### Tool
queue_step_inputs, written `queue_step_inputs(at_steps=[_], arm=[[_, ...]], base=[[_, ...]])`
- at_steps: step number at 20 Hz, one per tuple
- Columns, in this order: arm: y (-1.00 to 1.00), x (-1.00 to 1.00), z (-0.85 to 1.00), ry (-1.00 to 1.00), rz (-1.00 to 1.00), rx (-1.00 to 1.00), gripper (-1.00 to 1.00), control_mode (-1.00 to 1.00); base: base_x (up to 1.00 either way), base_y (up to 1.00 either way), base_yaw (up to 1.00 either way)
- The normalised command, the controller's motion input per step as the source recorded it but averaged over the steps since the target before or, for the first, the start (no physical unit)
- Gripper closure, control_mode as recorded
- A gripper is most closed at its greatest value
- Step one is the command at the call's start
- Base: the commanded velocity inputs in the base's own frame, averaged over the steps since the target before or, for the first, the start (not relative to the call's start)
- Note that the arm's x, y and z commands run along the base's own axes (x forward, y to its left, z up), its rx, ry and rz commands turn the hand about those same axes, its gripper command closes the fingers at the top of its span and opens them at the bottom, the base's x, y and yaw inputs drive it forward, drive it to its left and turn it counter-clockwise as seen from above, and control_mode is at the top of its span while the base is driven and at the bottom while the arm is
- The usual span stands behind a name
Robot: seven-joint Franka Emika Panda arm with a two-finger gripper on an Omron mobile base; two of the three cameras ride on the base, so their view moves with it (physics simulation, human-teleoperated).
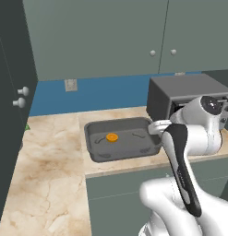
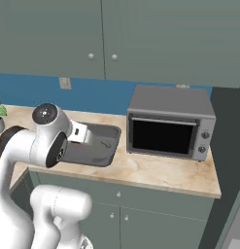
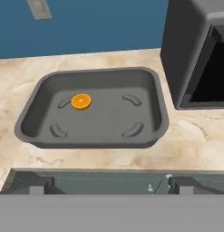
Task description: Pick the orange and mango from the fridge and place them inside the tupperware on the counter.
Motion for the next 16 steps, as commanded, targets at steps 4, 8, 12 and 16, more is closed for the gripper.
queue_step_inputs(at_steps=[4, 8, 12, 16], arm=[[-0.03, -0.53, 0.66, 0.0, 0.0, 0.0, -1.0, -1.0], [0.0, -0.33, 0.22, 0.04, 0.0, -0.03, -1.0, -1.0], [0.0, -0.33, 0.0, 0.04, 0.0, -0.06, -1.0, 1.0], [0.0, 0.0, 0.0, 0.0, 0.0, 0.0, -1.0, 1.0]], base=[[0.0, 0.0, 0.0], [0.0, 0.0, 0.0], [-0.17, 0.0, 0.0], [-0.85, -0.14, -0.03]])
